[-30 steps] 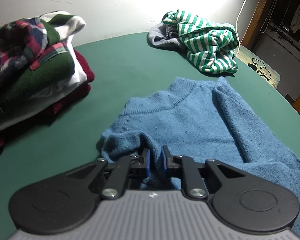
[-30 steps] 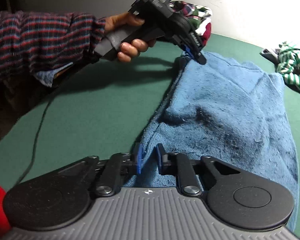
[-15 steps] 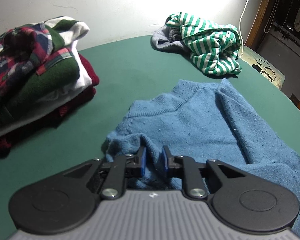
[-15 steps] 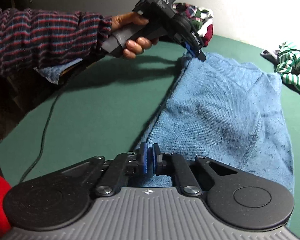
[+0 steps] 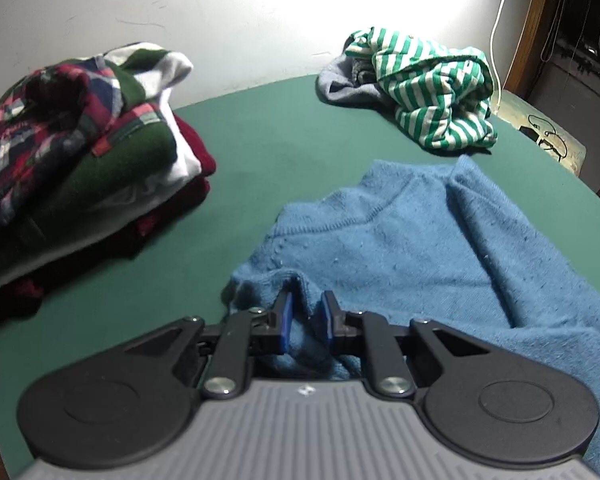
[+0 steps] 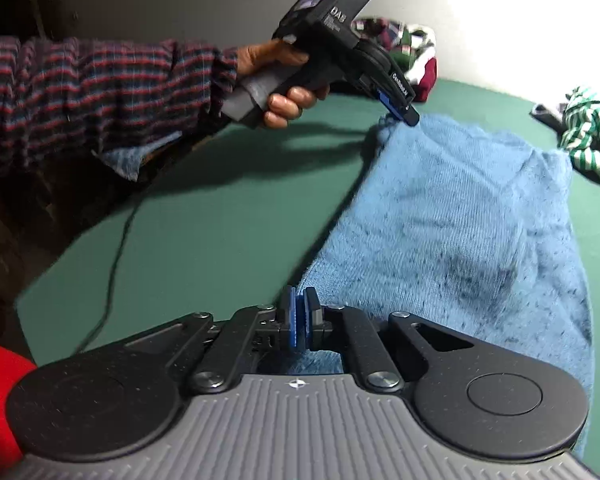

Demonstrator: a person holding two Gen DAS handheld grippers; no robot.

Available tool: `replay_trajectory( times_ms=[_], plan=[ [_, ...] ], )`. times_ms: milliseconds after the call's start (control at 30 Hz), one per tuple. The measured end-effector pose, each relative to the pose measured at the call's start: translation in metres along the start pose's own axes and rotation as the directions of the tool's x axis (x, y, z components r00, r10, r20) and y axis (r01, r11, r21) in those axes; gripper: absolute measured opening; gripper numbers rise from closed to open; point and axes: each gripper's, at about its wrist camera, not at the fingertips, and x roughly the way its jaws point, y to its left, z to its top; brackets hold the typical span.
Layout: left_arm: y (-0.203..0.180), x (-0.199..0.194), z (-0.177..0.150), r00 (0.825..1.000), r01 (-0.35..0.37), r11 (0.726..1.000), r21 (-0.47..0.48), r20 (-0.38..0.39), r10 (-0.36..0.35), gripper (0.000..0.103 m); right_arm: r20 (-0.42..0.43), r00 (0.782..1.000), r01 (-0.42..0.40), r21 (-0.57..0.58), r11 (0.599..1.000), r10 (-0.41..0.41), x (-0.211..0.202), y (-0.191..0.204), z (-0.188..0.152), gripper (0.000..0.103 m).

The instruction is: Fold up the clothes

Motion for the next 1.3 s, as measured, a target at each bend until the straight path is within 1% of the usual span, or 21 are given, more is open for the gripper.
replay_trajectory(
  times_ms=[100, 200, 233, 300, 367, 433, 500, 533, 600, 667, 767, 833, 867, 900, 1000, 1033, 1067, 1100, 1200, 1233, 1300],
  plan=[
    [-0.002, -0.002, 0.000, 1.000, -0.010, 1.000, 0.007, 0.000, 0.010, 0.017, -0.005, 1.000, -0.005, 0.032, 0.999, 0.005, 0.011, -0.003, -0.007, 0.005],
    [-0.005, -0.012, -0.001, 0.999, -0.037, 0.999, 0.038, 0.013, 0.036, 0.023, -0.018, 0.999, -0.031, 0.042, 0.999, 0.032, 0.006, -0.005, -0.003, 0.017],
    [-0.006, -0.017, -0.002, 0.999, -0.051, 0.998, 0.046, 0.021, 0.050, 0.026, -0.012, 0.999, -0.031, 0.043, 0.999, 0.031, 0.001, -0.005, -0.001, 0.017],
    [-0.011, -0.033, -0.009, 0.994, -0.103, 0.993, 0.063, 0.055, 0.099, 0.040, 0.026, 1.000, 0.009, 0.056, 0.998, -0.010, -0.013, -0.010, 0.001, 0.017],
    [-0.017, -0.049, -0.016, 0.986, -0.146, 0.987, 0.072, 0.094, 0.139, 0.046, 0.035, 0.997, 0.061, 0.091, 0.994, -0.064, -0.016, -0.019, 0.001, 0.017],
    [-0.025, -0.064, -0.023, 0.984, -0.135, 0.990, 0.049, 0.124, 0.128, 0.046, 0.036, 0.992, 0.114, 0.128, 0.985, -0.120, -0.017, -0.029, 0.000, 0.017],
    [-0.037, -0.077, -0.031, 0.984, -0.086, 0.996, 0.028, 0.156, 0.081, 0.046, 0.035, 0.984, 0.167, 0.166, 0.972, -0.175, -0.018, -0.038, 0.000, 0.018],
    [-0.045, -0.079, -0.034, 0.986, -0.056, 0.998, 0.026, 0.160, 0.051, 0.046, 0.031, 0.983, 0.173, 0.182, 0.968, -0.181, -0.016, -0.041, -0.001, 0.018],
    [-0.062, -0.077, -0.042, 0.988, -0.004, 1.000, 0.024, 0.152, 0.000, 0.046, 0.023, 0.987, 0.153, 0.185, 0.971, -0.159, -0.009, -0.038, -0.005, 0.018],
    [-0.076, -0.066, -0.053, 0.993, 0.015, 0.999, 0.042, 0.115, -0.019, 0.047, 0.008, 0.989, 0.146, 0.156, 0.977, -0.149, -0.003, -0.032, -0.009, 0.018],
    [-0.089, -0.046, -0.069, 0.997, -0.049, 0.994, 0.098, 0.063, 0.043, 0.047, -0.016, 0.993, 0.121, 0.113, 0.986, -0.120, -0.001, -0.024, -0.016, 0.018],
    [-0.089, -0.042, -0.076, 0.994, -0.082, 0.991, 0.109, 0.075, 0.075, 0.058, -0.039, 0.996, 0.086, 0.087, 0.993, -0.083, -0.005, -0.018, -0.020, 0.018],
    [-0.086, -0.041, -0.077, 0.993, -0.097, 0.990, 0.101, 0.081, 0.089, 0.068, -0.055, 0.997, 0.064, 0.074, 0.995, -0.060, -0.009, -0.016, -0.022, 0.018],
    [-0.082, -0.040, -0.077, 0.992, -0.102, 0.991, 0.090, 0.080, 0.095, 0.073, -0.073, 0.997, 0.041, 0.063, 0.997, -0.037, -0.014, -0.013, -0.024, 0.018],
    [-0.074, -0.044, -0.077, 0.994, -0.090, 0.995, 0.042, 0.068, 0.087, 0.071, -0.136, 0.990, -0.018, 0.038, 0.999, 0.023, -0.032, -0.007, -0.028, 0.021],
    [-0.075, -0.047, -0.076, 0.994, -0.090, 0.995, 0.034, 0.071, 0.087, 0.068, -0.148, 0.988, -0.028, 0.044, 0.999, 0.034, -0.039, -0.007, -0.028, 0.021],
    [-0.077, -0.053, -0.075, 0.993, -0.093, 0.995, 0.035, 0.083, 0.090, 0.059, -0.141, 0.990, -0.023, 0.055, 0.998, 0.030, -0.048, -0.007, -0.028, 0.021],
    [-0.081, -0.060, -0.075, 0.991, -0.093, 0.995, 0.038, 0.097, 0.089, 0.056, -0.135, 0.991, -0.012, 0.070, 0.997, 0.021, -0.056, -0.008, -0.028, 0.021],
    [-0.098, -0.088, -0.076, 0.986, -0.082, 0.995, 0.056, 0.151, 0.073, 0.060, -0.143, 0.990, 0.010, 0.092, 0.996, 0.004, -0.073, -0.011, -0.028, 0.023],
    [-0.104, -0.096, -0.077, 0.985, -0.069, 0.996, 0.060, 0.163, 0.059, 0.061, -0.150, 0.988, -0.009, 0.090, 0.996, 0.023, -0.075, -0.010, -0.029, 0.023],
    [-0.116, -0.106, -0.083, 0.986, -0.019, 0.998, 0.062, 0.164, 0.009, 0.069, -0.161, 0.984, -0.069, 0.083, 0.994, 0.082, -0.077, -0.008, -0.030, 0.024]
  ],
)
